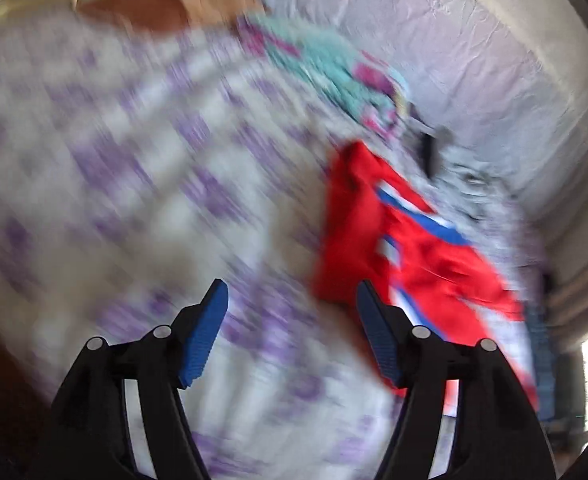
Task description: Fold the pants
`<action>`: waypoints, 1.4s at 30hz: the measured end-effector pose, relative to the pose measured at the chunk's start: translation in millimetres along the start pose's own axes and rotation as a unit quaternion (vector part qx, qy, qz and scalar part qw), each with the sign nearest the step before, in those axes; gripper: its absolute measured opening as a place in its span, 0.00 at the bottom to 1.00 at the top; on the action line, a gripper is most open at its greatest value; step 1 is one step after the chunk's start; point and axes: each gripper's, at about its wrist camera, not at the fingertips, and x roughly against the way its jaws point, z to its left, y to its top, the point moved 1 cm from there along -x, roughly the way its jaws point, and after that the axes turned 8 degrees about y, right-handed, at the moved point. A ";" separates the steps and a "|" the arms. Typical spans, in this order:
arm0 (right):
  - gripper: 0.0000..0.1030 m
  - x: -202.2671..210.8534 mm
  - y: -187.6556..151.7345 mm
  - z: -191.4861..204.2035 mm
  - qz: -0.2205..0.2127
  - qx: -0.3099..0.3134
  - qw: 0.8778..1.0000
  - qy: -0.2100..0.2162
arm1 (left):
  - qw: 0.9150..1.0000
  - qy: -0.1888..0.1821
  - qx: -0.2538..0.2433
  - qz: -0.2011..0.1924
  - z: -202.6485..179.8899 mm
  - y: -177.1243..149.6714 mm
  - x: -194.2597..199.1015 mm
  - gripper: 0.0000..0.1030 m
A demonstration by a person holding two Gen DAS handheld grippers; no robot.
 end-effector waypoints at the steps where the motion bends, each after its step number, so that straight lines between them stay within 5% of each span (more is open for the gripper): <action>1: 0.57 -3.1 1.8 10.9 -0.003 0.022 1.000 0.000 | 1.000 0.013 -0.014 -0.009 -3.3 7.5 2.1 0.62; 5: 0.57 -45.2 -4.4 54.8 0.044 0.072 0.994 0.065 | 0.999 -0.018 -0.047 -0.012 -30.2 45.6 -15.9 0.63; 11: 0.57 -129.8 -43.8 131.6 0.142 0.158 0.973 0.089 | 0.998 -0.045 -0.045 0.013 -62.6 108.3 -81.4 0.63; 17: 0.57 -184.8 -65.7 176.6 0.198 0.191 0.956 0.099 | 0.994 -0.003 -0.101 0.028 -94.6 134.4 -137.8 0.63; 25: 0.70 -228.1 -63.2 216.1 0.225 0.238 0.936 0.128 | 0.984 -0.119 -0.102 0.079 -87.8 131.1 -182.4 0.62; 28: 0.84 -246.3 -59.2 224.0 0.221 0.241 0.934 0.146 | 0.981 -0.146 -0.090 0.094 -85.0 127.8 -189.2 0.37; 31: 0.94 -263.6 -53.8 233.5 0.212 0.272 0.927 0.144 | 0.983 -0.122 -0.118 0.065 -93.1 122.6 -180.3 0.29; 33: 0.96 -278.1 -48.6 244.1 0.212 0.322 0.916 0.111 | 0.983 -0.114 -0.134 0.049 -97.1 120.6 -174.4 0.23; 36: 0.96 -305.9 -38.7 262.3 0.208 0.427 0.880 0.028 | 0.983 -0.113 -0.142 0.037 -98.2 119.7 -169.1 0.20; 39: 0.94 -326.0 -33.4 277.4 0.196 0.511 0.837 0.019 | 0.983 -0.120 -0.133 0.041 -94.7 121.8 -171.1 0.19; 42: 0.75 -353.3 -35.9 287.6 0.242 0.552 0.797 0.048 | 0.983 -0.126 -0.127 0.045 -92.1 122.9 -173.6 0.19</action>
